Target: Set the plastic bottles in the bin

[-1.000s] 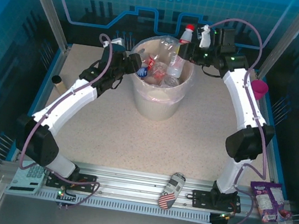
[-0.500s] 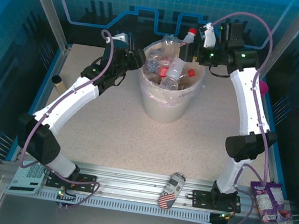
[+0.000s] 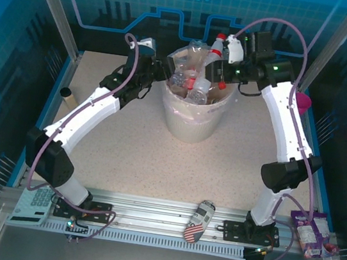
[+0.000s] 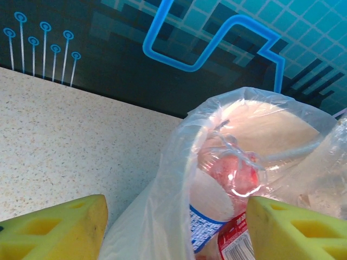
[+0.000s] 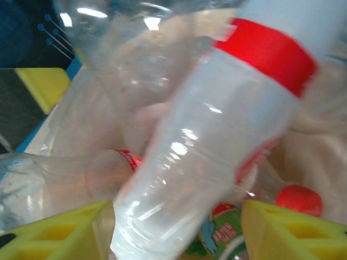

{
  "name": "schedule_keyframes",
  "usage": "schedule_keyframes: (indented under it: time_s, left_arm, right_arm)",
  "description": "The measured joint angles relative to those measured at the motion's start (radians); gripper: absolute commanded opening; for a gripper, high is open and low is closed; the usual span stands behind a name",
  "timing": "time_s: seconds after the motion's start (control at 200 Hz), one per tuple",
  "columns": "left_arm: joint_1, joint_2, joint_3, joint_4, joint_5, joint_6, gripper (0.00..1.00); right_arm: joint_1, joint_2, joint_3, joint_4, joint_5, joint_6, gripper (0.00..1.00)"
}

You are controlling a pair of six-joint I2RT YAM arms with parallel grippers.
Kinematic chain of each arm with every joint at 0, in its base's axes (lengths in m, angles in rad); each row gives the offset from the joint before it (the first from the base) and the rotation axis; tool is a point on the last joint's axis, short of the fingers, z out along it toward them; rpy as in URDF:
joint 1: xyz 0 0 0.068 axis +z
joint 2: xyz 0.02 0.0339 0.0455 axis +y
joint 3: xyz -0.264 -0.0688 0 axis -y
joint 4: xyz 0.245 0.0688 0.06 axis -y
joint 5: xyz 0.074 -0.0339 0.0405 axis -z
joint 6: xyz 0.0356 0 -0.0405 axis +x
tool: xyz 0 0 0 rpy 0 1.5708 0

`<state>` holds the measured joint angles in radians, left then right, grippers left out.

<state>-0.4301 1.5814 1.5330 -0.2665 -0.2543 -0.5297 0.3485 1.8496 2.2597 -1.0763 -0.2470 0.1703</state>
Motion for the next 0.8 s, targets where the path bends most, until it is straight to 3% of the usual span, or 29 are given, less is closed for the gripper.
schedule_keyframes:
  time_s: [0.205, 0.375, 0.53, 0.8]
  left_arm:
    - [-0.002, 0.002, 0.004, -0.011, 0.0, 0.01, 0.7]
    - [-0.002, 0.006, 0.014, -0.021, -0.001, 0.016, 0.7]
    - [-0.002, 0.008, 0.036, -0.023, -0.001, 0.021, 0.7]
    - [-0.018, 0.008, 0.091, -0.029, 0.0, 0.04, 0.69]
  right_arm:
    - [0.036, 0.042, -0.007, 0.012, 0.175, -0.032, 0.55]
    - [0.045, -0.005, -0.17, 0.045, 0.294, -0.064, 0.49]
    - [0.044, -0.104, -0.256, 0.083, 0.309, -0.073, 0.56]
    - [-0.003, -0.156, -0.193, 0.126, 0.242, -0.063, 0.52]
